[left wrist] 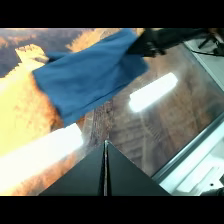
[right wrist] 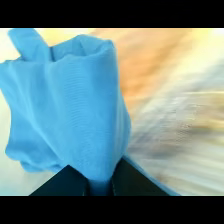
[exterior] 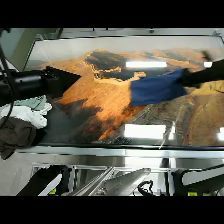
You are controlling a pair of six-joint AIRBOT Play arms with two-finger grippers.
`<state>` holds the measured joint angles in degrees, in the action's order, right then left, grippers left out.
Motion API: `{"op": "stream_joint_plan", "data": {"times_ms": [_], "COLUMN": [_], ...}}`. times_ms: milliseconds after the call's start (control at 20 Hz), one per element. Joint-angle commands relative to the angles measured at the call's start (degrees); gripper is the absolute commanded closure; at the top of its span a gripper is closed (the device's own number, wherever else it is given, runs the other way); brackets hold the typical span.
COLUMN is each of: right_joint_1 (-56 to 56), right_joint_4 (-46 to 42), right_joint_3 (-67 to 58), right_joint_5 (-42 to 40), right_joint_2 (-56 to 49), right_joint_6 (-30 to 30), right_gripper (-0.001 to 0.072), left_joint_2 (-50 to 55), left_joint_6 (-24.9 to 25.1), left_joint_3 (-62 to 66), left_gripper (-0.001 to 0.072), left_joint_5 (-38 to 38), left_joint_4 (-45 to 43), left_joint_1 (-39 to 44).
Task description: Fold the shirts.
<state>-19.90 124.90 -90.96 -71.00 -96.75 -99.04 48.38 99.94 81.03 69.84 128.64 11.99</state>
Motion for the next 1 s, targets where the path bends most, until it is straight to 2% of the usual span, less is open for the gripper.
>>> {"op": "stream_joint_plan", "data": {"times_ms": [0, 100, 150, 300, 500, 800, 850, 900, 950], "right_joint_1": [-14.40, -21.07, -23.93, -28.65, -28.55, -28.68, -28.68, -28.68, -28.70], "right_joint_4": [-15.52, -22.64, -23.43, -22.32, -22.29, -24.65, -24.48, -25.29, -26.27], "right_joint_3": [2.80, 8.98, 12.63, 23.50, 35.28, 36.76, 36.65, 36.00, 34.16], "right_joint_5": [-0.35, 0.20, 0.90, 3.50, 8.26, 8.90, 8.50, 8.26, 6.82], "right_joint_2": [6.78, 11.37, 13.38, 16.24, 16.39, 18.14, 18.62, 19.15, 19.71], "right_joint_6": [9.75, 13.51, 14.25, 12.92, 14.45, 14.47, 14.45, 14.47, 15.06], "right_gripper": [0.0684, 0.0684, 0.0684, 0.0684, 0.0684, 0.0671, 0.0489, 0.0219, 0.0180], "left_joint_2": [-2.12, -2.78, -2.78, -1.68, 1.44, 5.22, 5.60, 5.66, 5.60], "left_joint_6": [0.09, 0.09, 0.09, 0.09, 0.09, 0.09, 0.09, 0.09, 0.09], "left_joint_3": [0.04, 0.04, 0.02, 0.00, 0.00, 0.04, 0.04, 0.04, 0.04], "left_gripper": [0.0689, 0.0688, 0.0689, 0.0689, 0.0689, 0.0689, 0.0689, 0.0689, 0.0689], "left_joint_5": [-0.96, -1.53, -1.60, -1.66, -2.05, -2.45, -2.43, -2.47, -2.97], "left_joint_4": [-0.09, -0.09, -0.09, 0.02, -0.07, -0.07, -0.07, -0.07, 0.00], "left_joint_1": [-2.21, -3.48, -3.67, -3.10, 2.10, 8.48, 8.83, 8.85, 8.79]}}
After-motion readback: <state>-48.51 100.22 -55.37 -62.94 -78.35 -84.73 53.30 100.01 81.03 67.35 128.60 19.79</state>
